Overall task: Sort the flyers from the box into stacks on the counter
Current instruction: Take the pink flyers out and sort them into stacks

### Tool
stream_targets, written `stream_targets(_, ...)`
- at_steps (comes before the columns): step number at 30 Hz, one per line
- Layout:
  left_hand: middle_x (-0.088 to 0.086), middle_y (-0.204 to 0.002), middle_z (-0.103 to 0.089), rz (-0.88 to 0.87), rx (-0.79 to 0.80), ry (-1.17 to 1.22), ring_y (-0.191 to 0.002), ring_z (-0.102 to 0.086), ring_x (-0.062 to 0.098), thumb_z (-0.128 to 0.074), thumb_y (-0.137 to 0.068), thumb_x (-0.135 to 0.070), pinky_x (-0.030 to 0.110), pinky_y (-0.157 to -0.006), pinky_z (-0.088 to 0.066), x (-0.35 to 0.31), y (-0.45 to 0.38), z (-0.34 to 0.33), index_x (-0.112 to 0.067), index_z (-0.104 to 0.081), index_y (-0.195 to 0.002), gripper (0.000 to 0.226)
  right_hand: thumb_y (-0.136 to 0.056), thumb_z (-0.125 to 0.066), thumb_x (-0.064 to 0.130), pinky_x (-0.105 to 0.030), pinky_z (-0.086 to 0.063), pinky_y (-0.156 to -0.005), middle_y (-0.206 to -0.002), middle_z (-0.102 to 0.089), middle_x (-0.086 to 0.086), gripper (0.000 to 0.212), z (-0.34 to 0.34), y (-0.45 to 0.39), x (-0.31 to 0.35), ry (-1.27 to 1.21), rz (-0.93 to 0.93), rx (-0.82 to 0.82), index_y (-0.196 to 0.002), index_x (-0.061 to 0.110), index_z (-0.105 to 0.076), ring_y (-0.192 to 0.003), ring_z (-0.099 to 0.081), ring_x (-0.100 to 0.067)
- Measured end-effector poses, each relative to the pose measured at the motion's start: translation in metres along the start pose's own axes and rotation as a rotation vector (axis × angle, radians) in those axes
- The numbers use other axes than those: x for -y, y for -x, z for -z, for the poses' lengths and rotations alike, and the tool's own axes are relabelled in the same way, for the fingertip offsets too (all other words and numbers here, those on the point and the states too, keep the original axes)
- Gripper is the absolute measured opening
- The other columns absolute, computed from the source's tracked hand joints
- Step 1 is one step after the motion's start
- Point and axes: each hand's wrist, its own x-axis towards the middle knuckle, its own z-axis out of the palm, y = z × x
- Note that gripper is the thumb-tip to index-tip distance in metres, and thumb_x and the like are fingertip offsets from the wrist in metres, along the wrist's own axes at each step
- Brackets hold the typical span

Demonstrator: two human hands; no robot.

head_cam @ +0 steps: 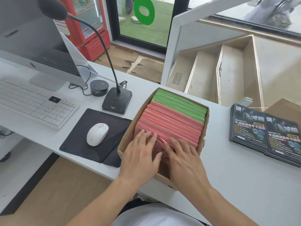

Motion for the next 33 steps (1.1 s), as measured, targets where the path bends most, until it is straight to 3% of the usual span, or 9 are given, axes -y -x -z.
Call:
stream_targets(3, -0.001, -0.146, -0.049, 0.015, -0.035, 0.040, -0.144, -0.039, 0.018, -0.054, -0.093, -0.050, 0.040, -0.112, -0.045, 0.001, 0.001, -0.001, -0.023, -0.050, -0.147, 0.059, -0.083, -0.068, 0.012, -0.031, -0.053, -0.073, -0.104, -0.068, 0.002, 0.038, 0.008, -0.002, 0.006, -0.159, 0.017, 0.050, -0.120, 0.019, -0.061, -0.090, -0.064, -0.021)
stream_targets(6, -0.002, -0.141, -0.052, 0.017, -0.065, 0.084, -0.140, -0.042, 0.018, -0.062, -0.091, -0.042, 0.044, -0.111, -0.046, 0.000, 0.004, 0.000, -0.023, -0.056, -0.142, 0.055, -0.096, -0.049, 0.013, -0.032, -0.041, -0.058, -0.097, -0.069, 0.002, 0.029, 0.014, -0.007, 0.005, -0.325, -0.058, 0.227, -0.122, 0.023, -0.040, -0.080, -0.068, -0.025)
stream_targets(11, -0.004, -0.147, -0.047, -0.080, -0.151, 0.125, -0.152, -0.022, 0.015, -0.079, -0.079, -0.032, 0.042, -0.128, -0.005, 0.001, 0.001, 0.029, -0.026, -0.063, -0.115, 0.040, -0.095, -0.022, 0.042, -0.030, -0.046, -0.065, -0.118, -0.068, 0.012, 0.046, 0.054, 0.000, -0.014, -0.218, 0.078, 0.164, -0.136, 0.035, -0.043, -0.094, -0.069, -0.018)
stream_targets(14, -0.015, -0.099, -0.069, -0.156, -0.200, 0.068, -0.103, -0.063, 0.007, -0.084, -0.072, -0.045, 0.037, -0.116, -0.033, -0.005, -0.002, 0.072, -0.027, -0.065, -0.090, 0.032, -0.095, -0.045, 0.030, -0.031, -0.054, -0.064, -0.116, -0.069, 0.021, 0.042, 0.079, 0.014, -0.048, -0.216, 0.133, 0.027, -0.135, 0.042, -0.047, -0.086, -0.071, -0.014)
stream_targets(17, -0.018, -0.077, -0.069, -0.005, -0.023, 0.367, -0.071, -0.061, 0.002, -0.087, -0.070, -0.043, 0.021, -0.070, -0.050, -0.032, -0.003, 0.109, -0.030, -0.066, -0.080, 0.027, -0.094, -0.052, 0.031, -0.028, -0.050, -0.057, -0.105, -0.073, 0.021, 0.033, 0.093, 0.032, -0.085, -0.349, 0.106, -0.108, -0.125, 0.042, -0.055, -0.075, -0.070, -0.013)
stream_targets(21, -0.008, -0.075, -0.076, 0.142, 0.088, 0.844, -0.070, -0.073, 0.007, -0.091, -0.071, -0.016, 0.019, -0.058, -0.055, -0.078, -0.006, 0.099, -0.009, -0.065, -0.078, 0.027, -0.093, -0.069, 0.032, -0.031, -0.055, -0.069, -0.096, -0.072, 0.024, 0.023, 0.101, 0.057, -0.125, -0.800, -0.254, 0.138, -0.108, 0.048, -0.062, -0.084, -0.067, -0.006)
stream_targets(23, -0.005, -0.080, -0.078, 0.179, 0.149, 0.935, -0.074, -0.075, 0.012, -0.088, -0.075, -0.013, 0.026, -0.055, -0.058, -0.104, -0.006, 0.077, -0.002, -0.061, -0.082, 0.030, -0.086, -0.079, 0.030, -0.029, -0.052, -0.066, -0.090, -0.072, 0.022, 0.021, 0.098, 0.070, -0.151, -0.964, -0.412, 0.133, -0.097, 0.043, -0.067, -0.078, -0.066, -0.005)
stream_targets(29, 0.002, -0.084, -0.078, 0.164, 0.295, 1.013, -0.083, -0.074, 0.025, -0.088, -0.078, -0.019, 0.046, -0.076, -0.057, -0.169, 0.007, -0.020, -0.008, -0.057, -0.081, 0.032, -0.078, -0.084, 0.012, -0.014, -0.042, -0.055, -0.077, -0.072, 0.012, 0.023, 0.054, 0.137, -0.210, -0.963, -0.635, 0.023, -0.077, 0.032, -0.072, -0.069, -0.062, -0.008)
stream_targets(33, 0.003, -0.082, -0.075, 0.190, 0.313, 1.040, -0.074, -0.067, 0.009, -0.089, -0.074, -0.010, 0.019, -0.067, -0.049, -0.181, 0.011, -0.071, -0.005, -0.063, -0.081, 0.027, -0.080, -0.083, 0.007, -0.015, -0.049, -0.067, -0.080, -0.073, 0.015, 0.025, 0.015, 0.175, -0.219, -1.003, -0.688, 0.013, -0.079, 0.030, -0.074, -0.076, -0.066, -0.004)
